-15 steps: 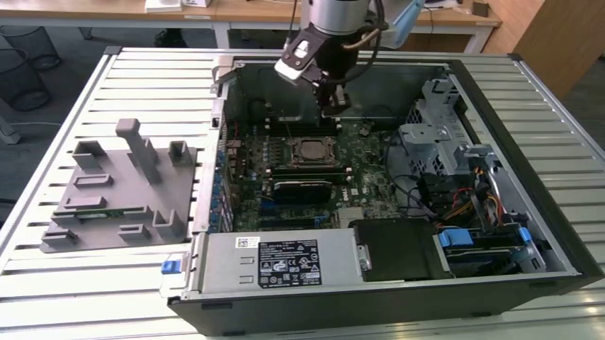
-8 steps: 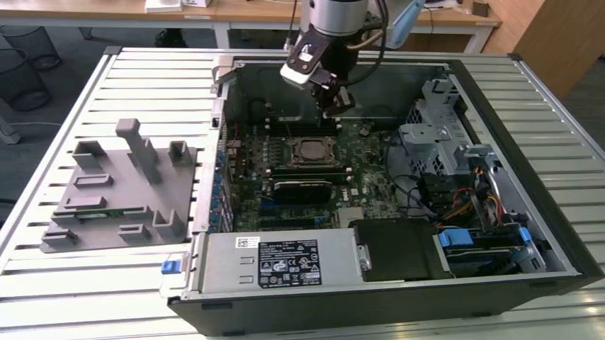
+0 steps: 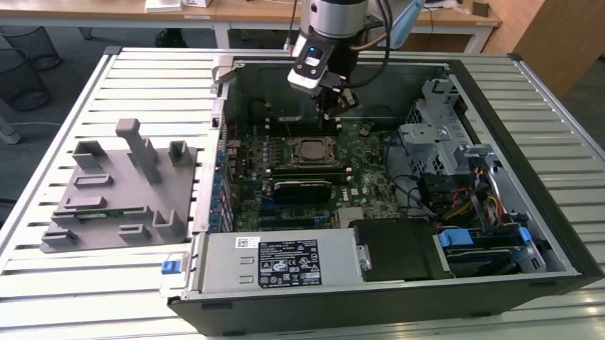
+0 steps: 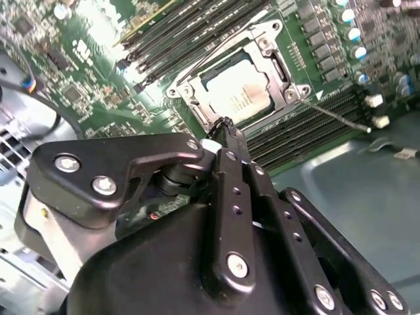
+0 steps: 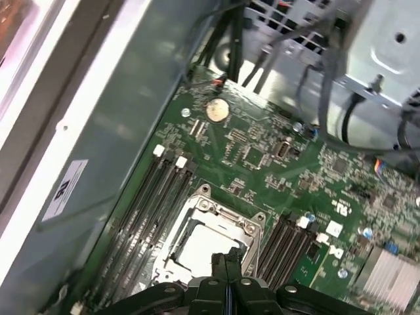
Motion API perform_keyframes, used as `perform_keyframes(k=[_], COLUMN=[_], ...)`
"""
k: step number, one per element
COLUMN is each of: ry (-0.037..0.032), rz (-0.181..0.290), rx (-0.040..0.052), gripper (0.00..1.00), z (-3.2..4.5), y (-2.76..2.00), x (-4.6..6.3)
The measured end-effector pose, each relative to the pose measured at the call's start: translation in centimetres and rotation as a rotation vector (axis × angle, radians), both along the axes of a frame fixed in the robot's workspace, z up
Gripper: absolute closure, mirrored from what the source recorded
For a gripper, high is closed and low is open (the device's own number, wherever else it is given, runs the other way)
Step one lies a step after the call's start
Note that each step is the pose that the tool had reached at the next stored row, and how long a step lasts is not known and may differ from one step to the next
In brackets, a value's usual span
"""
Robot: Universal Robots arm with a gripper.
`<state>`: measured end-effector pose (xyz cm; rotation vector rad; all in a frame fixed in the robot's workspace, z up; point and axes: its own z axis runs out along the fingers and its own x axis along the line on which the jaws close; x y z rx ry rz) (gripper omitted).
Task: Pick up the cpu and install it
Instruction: 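Install the first cpu locking lever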
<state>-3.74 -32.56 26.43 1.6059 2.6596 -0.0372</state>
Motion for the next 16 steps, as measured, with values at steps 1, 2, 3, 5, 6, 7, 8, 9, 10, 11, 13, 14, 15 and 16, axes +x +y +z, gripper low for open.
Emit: perform_keyframes(k=[1,2,3,5,6,7,8,9,10,11,13,14,15,16], ry=[0.0000,-0.0001,0.0001,0.0000,0.0000,0.0000,-0.0001,-0.0001,-0.0001,-0.0001,0.0000,0.0000,0.0000,0.0000], rz=[0.018,0.036,0.054,0.092,0.110,0.122,0.129,0.139,0.150,0.164,0.201,0.219,0.237,0.255], rx=[0.0000,0.0001,-0.0001,-0.0001,0.0000,0.0001,0.0001,0.0000,0.0000,-0.0002,-0.0006,-0.0007,-0.0007,-0.0007], gripper=[0.89,0.89,0.89,0.89,0.89,0.89,0.89,0.89,0.89,0.89,0.89,0.89,0.89,0.89], z=[-0.03,-0.06,-0.08,-0.10,-0.11,-0.12,-0.12,-0.12,-0.13,-0.13,-0.14,-0.15,-0.16,-0.18], y=[0.00,0.00,0.00,0.00,0.00,0.00,0.00,0.00,0.00,0.00,0.00,0.00,0.00,0.00], x=[0.00,0.00,0.00,0.00,0.00,0.00,-0.03,-0.10,-0.15,-0.16,-0.15,-0.16,-0.16,-0.16])
